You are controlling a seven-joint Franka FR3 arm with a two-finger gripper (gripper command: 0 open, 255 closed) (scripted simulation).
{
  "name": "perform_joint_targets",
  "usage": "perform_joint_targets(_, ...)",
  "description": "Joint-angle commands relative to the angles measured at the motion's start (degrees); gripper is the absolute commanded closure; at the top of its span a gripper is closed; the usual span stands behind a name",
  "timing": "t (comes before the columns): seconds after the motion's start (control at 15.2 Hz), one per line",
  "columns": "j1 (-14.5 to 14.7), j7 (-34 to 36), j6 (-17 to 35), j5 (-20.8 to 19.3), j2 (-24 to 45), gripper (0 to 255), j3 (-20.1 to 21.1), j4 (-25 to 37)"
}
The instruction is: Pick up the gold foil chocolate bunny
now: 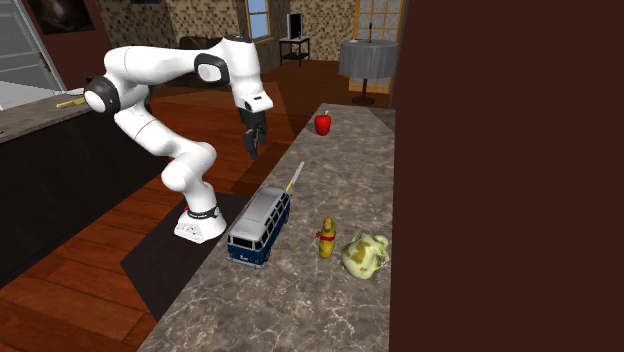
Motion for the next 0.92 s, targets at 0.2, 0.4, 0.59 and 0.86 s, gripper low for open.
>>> perform_joint_targets(0.2,0.3,-2.9,2.6,0.9,7.5,0,-3.5,3.0)
perform_joint_targets(0.4,0.8,-6.0,4.6,2.5,15.2,0,-6.9,6.7)
perform_joint_targets(0.59,1.5,-9.5,5.7,4.9,23.2,0,-10.1,11.1)
perform_joint_targets(0.86,2.1,-14.6,5.9,9.3,34.3,0,-14.0,18.1)
